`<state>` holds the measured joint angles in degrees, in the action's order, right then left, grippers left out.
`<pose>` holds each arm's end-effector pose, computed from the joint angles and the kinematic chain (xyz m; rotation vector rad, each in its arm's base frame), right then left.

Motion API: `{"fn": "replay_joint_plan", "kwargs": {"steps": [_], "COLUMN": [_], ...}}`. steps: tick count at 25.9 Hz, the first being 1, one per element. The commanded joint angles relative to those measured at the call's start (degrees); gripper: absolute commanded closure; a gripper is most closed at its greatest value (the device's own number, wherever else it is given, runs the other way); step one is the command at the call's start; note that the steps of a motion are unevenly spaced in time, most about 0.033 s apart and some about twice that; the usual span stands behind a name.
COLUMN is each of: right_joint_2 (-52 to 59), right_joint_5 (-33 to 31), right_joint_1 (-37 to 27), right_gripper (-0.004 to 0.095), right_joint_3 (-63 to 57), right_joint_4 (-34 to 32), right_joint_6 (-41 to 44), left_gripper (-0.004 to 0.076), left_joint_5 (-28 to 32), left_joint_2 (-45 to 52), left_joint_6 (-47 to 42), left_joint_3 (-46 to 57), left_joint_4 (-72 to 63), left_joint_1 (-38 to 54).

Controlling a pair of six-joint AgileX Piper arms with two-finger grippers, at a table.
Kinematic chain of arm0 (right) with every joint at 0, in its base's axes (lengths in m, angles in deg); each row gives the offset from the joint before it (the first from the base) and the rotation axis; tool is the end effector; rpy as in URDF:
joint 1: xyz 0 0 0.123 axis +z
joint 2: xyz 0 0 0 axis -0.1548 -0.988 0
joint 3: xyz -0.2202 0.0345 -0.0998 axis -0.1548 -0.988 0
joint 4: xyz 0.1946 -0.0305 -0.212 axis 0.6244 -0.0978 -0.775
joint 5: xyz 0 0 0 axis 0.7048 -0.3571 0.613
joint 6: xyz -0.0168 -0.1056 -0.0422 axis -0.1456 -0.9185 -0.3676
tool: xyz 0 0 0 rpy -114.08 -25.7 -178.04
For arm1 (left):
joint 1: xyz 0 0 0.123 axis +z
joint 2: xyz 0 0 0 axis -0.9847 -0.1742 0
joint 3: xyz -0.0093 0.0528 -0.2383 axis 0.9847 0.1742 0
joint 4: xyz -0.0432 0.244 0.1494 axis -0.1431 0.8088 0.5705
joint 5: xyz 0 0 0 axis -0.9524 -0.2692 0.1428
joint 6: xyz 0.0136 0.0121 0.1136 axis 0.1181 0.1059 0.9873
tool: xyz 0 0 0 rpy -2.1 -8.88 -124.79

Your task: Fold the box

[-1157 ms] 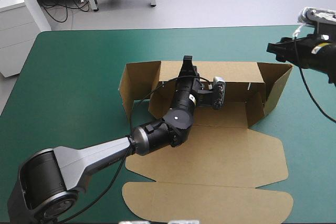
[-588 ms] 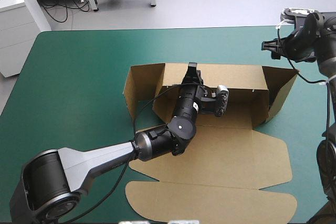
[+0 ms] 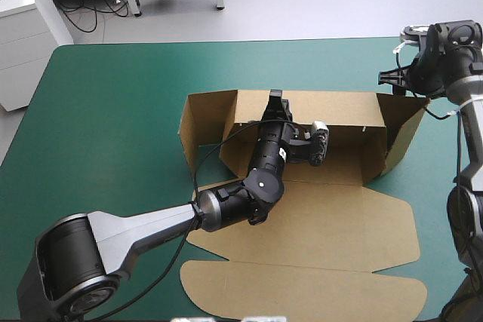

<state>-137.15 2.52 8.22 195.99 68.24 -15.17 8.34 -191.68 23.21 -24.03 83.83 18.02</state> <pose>0.4307 -0.0196 0.3051 0.1330 2.6573 -0.1535 0.2825 -0.3652 0.2250 1.4243 1.2294 0.7632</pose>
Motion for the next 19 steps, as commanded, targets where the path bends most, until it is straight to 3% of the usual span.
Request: {"fn": "replay_joint_plan", "kwargs": {"steps": [1, 8, 15, 19], "right_joint_2": [2.52, 5.00, 6.41, 9.06], "right_joint_5": [-0.88, -0.88, -0.88, 2.24], "right_joint_1": [-0.50, -0.50, -0.50, -0.50], "right_gripper": [0.0307, 0.0329, 0.0329, 0.0333], "right_joint_3": [1.79, 1.21, -8.51, -14.80], "right_joint_4": [-0.76, 5.49, 3.77, 4.42], "right_joint_6": [1.33, -0.18, -0.17, -0.43], "left_gripper": [0.0734, 0.0734, 0.0734, 0.0734], "left_joint_5": [-0.75, -2.61, -3.91, -3.91], "left_joint_2": [2.39, 2.39, 2.39, 2.39], "left_joint_6": [-1.71, -2.18, -2.18, -2.18], "left_joint_3": [-1.11, -1.11, -1.11, -1.11], "left_joint_4": [2.23, 2.23, 2.23, 2.23], "left_joint_1": [-0.47, -0.47, -0.47, -0.47]}}
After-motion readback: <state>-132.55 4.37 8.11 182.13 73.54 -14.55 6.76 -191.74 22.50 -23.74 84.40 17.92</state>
